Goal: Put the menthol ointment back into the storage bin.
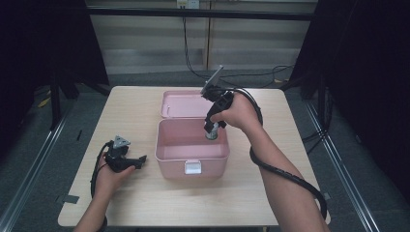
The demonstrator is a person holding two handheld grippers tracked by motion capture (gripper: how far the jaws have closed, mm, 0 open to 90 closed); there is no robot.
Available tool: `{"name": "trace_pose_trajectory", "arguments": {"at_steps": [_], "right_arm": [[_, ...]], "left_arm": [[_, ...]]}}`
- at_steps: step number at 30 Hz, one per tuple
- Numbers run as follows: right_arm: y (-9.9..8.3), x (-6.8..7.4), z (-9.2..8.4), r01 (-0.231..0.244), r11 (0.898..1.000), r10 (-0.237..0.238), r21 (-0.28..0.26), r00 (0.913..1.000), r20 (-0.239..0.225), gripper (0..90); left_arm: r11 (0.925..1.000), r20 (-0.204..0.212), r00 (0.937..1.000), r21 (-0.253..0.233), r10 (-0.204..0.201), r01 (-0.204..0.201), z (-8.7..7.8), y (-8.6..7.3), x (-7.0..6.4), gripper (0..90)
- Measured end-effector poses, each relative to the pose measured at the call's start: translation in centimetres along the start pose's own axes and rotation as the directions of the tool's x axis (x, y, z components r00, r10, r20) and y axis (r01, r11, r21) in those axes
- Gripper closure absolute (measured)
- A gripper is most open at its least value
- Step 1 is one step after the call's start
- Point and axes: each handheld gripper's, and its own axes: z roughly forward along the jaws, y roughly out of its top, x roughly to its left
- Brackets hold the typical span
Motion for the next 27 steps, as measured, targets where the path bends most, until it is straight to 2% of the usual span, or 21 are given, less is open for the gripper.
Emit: {"name": "trace_pose_trajectory", "arguments": {"at_steps": [9,16,27], "right_arm": [[0.5,-0.2,1.1,-0.016,1.0,0.016,0.008,0.9998,0.008,50.6],[0.6,-0.3,1.9,-0.051,0.999,0.05,0.011,0.9986,0.013,50.6],[0.9,-0.4,2.8,-0.061,0.998,0.061,0.011,0.998,0.014,50.6]], "left_arm": [[1.0,0.0,1.0,0.0,0.0,0.0,0.0,0.0,0.0,15.2],[1.0,0.0,1.0,0.0,0.0,0.0,0.0,0.0,0.0,15.2],[1.0,0.001,1.0,0.0,0.0,0.0,0.0,0.0,0.0,15.2]]}}
